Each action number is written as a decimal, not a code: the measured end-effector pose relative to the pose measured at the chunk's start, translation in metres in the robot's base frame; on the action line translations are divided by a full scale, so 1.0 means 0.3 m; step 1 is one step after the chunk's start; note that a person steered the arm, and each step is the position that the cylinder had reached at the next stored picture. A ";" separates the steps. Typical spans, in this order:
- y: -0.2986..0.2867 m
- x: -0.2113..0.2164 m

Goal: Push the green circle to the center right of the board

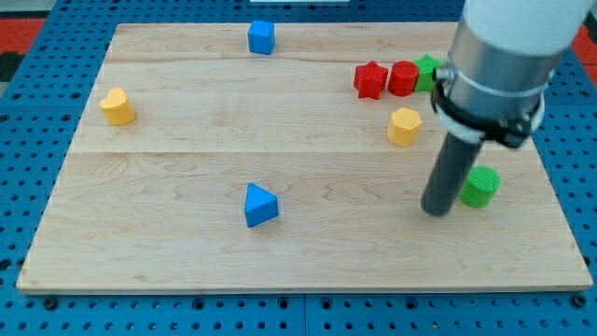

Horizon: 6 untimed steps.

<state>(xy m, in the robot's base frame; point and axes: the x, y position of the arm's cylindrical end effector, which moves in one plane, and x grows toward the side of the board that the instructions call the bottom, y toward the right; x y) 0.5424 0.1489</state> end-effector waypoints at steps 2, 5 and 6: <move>0.140 -0.004; 0.118 0.007; 0.182 -0.025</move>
<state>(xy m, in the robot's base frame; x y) 0.5347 0.2035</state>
